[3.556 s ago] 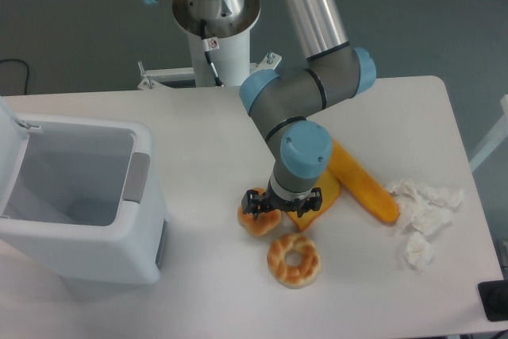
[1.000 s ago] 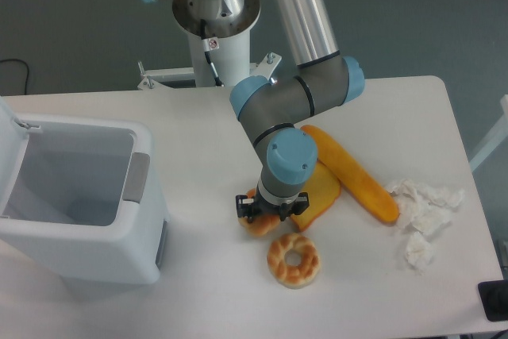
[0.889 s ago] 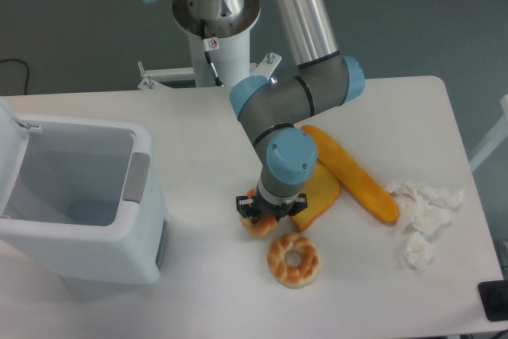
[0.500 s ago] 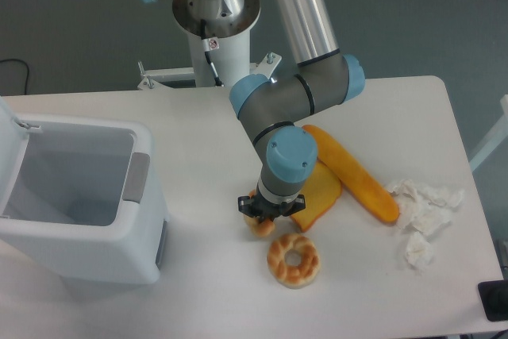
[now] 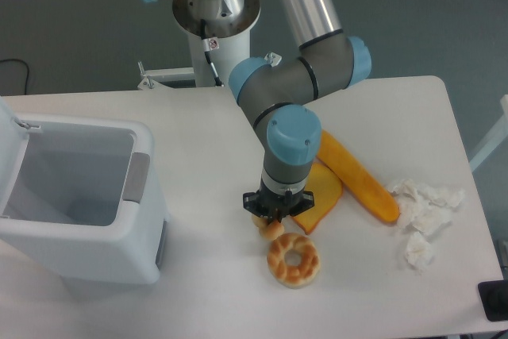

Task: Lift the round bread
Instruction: 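Lift the held round bun up off the table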

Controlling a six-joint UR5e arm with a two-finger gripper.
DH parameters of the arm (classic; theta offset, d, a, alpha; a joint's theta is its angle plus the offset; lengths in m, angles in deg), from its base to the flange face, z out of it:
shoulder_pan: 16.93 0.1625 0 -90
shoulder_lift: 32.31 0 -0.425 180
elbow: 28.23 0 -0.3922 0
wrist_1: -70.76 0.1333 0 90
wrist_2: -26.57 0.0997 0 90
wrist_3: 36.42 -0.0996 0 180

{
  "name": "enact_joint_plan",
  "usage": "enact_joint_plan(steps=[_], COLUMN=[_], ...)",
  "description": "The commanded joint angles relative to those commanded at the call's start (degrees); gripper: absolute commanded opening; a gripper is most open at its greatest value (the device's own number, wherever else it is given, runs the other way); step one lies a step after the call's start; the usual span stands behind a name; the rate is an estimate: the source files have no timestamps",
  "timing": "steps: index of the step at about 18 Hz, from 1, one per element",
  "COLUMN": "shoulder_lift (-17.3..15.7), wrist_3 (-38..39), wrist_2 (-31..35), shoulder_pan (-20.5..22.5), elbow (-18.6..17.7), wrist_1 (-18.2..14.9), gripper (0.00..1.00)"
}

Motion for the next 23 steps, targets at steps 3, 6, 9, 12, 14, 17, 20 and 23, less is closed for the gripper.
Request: enact_joint_plan(steps=[3,6,9,12,14,17,20,23], shoulder_lift=[-2.5,-6.0,-7.9,-8.8,-9.1,-10.3,-10.7,-10.7], wrist_3=[-4.5,-9.8,-13.3,-20.1,-20.5,-22.2,-22.5,-23.8], wrist_2=[-0.1,-0.1,-0.1,-0.3,-0.5,-0.9,-1.9,-1.5], shoulder_pan=[0.1,-0.1,-0.8,-1.6,-2.5,-3.2,-3.3,-2.9], elbow=[1.2,1.3,2.3,3.1,3.4,3.0,3.0,3.0], wrist_1=[0.0,0.0,0.2,0.3,0.3,0.3,0.0,-0.4], gripper=[0.06,0.06,0.08,0.1,0.1,0.1,0.1,0.07])
